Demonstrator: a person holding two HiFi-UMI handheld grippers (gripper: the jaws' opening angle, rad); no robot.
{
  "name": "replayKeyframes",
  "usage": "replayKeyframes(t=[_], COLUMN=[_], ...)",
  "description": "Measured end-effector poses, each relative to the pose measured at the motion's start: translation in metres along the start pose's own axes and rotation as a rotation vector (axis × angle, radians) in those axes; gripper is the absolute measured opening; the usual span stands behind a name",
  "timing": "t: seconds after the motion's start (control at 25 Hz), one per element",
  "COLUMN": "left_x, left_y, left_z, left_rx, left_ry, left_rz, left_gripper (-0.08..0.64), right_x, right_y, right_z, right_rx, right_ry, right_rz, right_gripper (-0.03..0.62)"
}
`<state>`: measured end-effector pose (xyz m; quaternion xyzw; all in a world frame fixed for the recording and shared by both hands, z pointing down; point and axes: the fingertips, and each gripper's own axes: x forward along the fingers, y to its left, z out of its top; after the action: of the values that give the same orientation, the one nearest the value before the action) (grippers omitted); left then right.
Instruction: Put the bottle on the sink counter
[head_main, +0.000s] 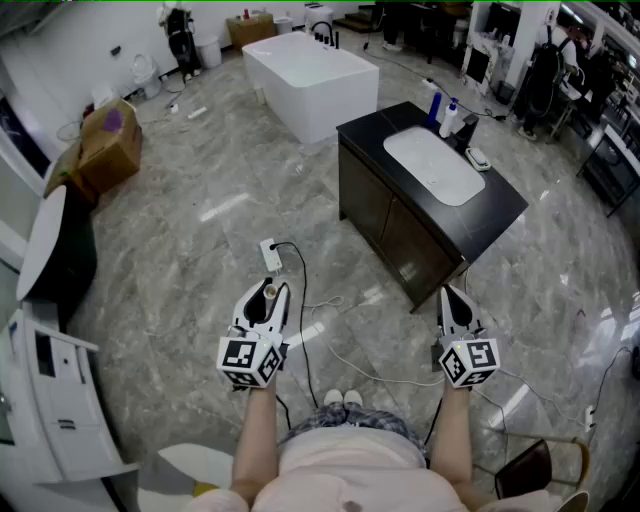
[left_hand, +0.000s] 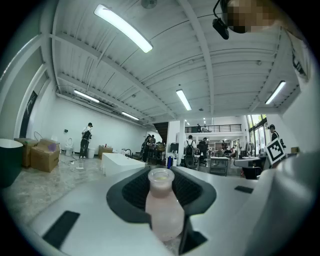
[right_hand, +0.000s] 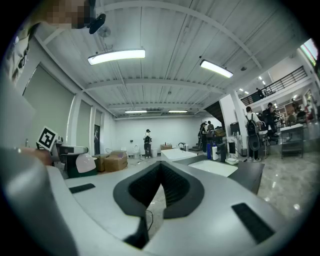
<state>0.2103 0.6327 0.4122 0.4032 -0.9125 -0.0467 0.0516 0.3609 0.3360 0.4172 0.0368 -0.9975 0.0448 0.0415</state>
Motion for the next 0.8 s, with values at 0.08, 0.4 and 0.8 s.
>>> replayKeyframes(t=[0.08,0.4,0.8], left_x=[0.001,0.01,0.025], left_y=[0.0,-0.001,0.006], left_z=[-0.002,-0.004,-0.006], left_rx=[-0.002,-0.009,-0.013], left_ry=[0.0,0.001,0.007], left_rz=[-0.004,-0.011,-0.022], left_gripper=[0.144,0.144,0.144], right_x=[0.0,0.002,0.02], right_y=[-0.001,-0.004,-0.001], right_z=[-0.001,-0.002,-0.005], right_rx=[0.002,0.011,0.027], right_ry=[-0.002,-0.003,-0.011], right_rz=[-0.004,-0.005,-0.002], right_gripper=[0.012,0.012,0.014])
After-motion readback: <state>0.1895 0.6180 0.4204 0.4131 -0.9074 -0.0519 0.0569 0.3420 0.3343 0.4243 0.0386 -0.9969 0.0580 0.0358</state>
